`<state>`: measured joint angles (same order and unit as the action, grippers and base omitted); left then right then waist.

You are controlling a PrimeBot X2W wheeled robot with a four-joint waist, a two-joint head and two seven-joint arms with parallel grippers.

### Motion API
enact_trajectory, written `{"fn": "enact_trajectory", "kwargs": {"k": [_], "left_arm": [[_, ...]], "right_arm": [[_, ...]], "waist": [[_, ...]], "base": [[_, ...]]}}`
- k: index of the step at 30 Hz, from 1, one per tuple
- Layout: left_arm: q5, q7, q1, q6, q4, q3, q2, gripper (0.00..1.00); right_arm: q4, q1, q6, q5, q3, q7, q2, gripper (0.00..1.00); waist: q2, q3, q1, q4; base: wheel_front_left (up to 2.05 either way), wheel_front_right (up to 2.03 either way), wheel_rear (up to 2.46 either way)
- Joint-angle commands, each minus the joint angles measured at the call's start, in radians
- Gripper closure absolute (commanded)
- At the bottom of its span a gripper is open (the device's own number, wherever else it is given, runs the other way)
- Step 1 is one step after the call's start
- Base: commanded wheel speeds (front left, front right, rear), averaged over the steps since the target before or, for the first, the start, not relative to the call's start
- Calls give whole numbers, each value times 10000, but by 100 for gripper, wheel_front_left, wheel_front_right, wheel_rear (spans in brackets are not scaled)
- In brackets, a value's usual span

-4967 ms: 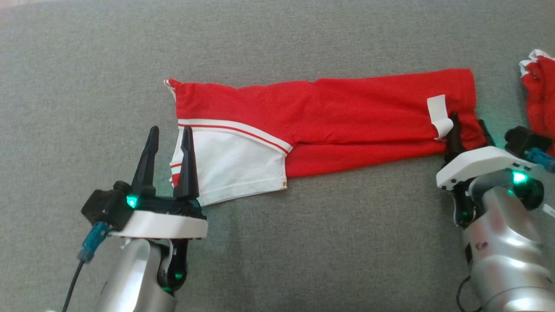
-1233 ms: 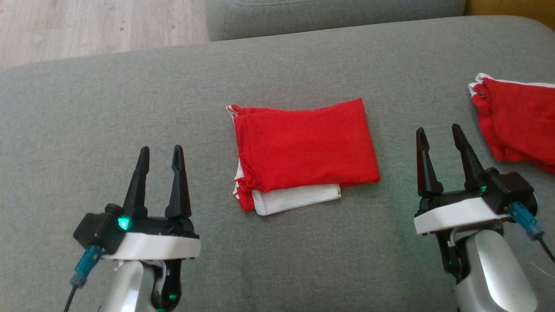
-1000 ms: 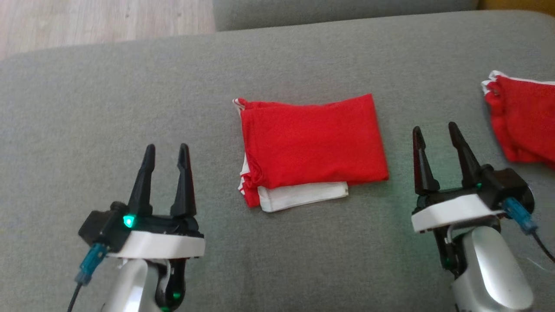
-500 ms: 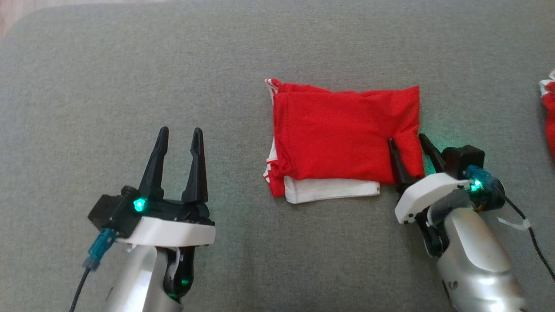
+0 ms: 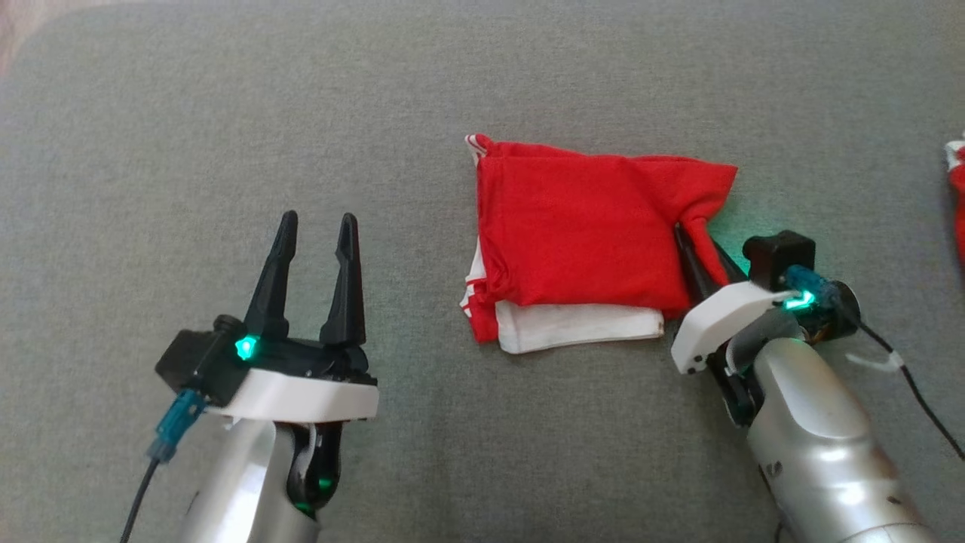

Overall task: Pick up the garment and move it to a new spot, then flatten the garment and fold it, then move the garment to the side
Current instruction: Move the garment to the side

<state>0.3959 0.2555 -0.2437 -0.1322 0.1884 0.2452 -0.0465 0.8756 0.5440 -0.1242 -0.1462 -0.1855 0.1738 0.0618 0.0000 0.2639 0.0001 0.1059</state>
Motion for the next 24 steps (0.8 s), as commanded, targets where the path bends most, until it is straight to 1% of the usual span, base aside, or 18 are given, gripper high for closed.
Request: {"fn": "enact_trajectory", "kwargs": {"k": [1, 4, 8, 13, 14, 15, 18, 24], "left_arm": [[-38, 63, -284, 15, -312, -247, -37, 0], [-60, 63, -233, 15, -328, -270, -37, 0], [-96, 63, -183, 15, -431, -220, -37, 0], [-62, 63, -322, 15, -520, 116, -37, 0], [-30, 63, -394, 17, -524, 198, -37, 0], [2, 63, -587, 31, -557, 402, -37, 0], [-17, 63, -905, 61, -643, 771, -37, 0], [-149, 63, -1306, 106, -759, 1209, -37, 0]], "right_arm": [[46, -20, -65, 253, -170, 149, -116, 100], [19, 138, -65, 865, -37, 474, -116, 100], [-343, 289, -65, 1856, 62, 706, -37, 100], [-960, 432, -65, 2531, -87, 770, 469, 100], [-1071, 471, -65, 2584, -155, 741, 619, 100], [-1299, 580, -65, 2617, -308, 614, 971, 100], [-1679, 853, -65, 2516, -452, 340, 1639, 100], [-2253, 1392, -65, 2157, 21, -322, 3037, 100]], "waist": [[0, -79, -1, -85], [0, -213, -1, -266], [0, -358, -1, -595], [0, -459, -1, -1122], [0, -464, -1, -1251], [0, -437, -1, -1524], [0, -300, -1, -1932], [0, 123, -1, -2500]], "base": [[0, 0, 0], [0, 0, 0], [0, 0, 0], [0, 0, 0], [0, 0, 0], [0, 0, 0], [0, 0, 0], [0, 0, 0]]}}
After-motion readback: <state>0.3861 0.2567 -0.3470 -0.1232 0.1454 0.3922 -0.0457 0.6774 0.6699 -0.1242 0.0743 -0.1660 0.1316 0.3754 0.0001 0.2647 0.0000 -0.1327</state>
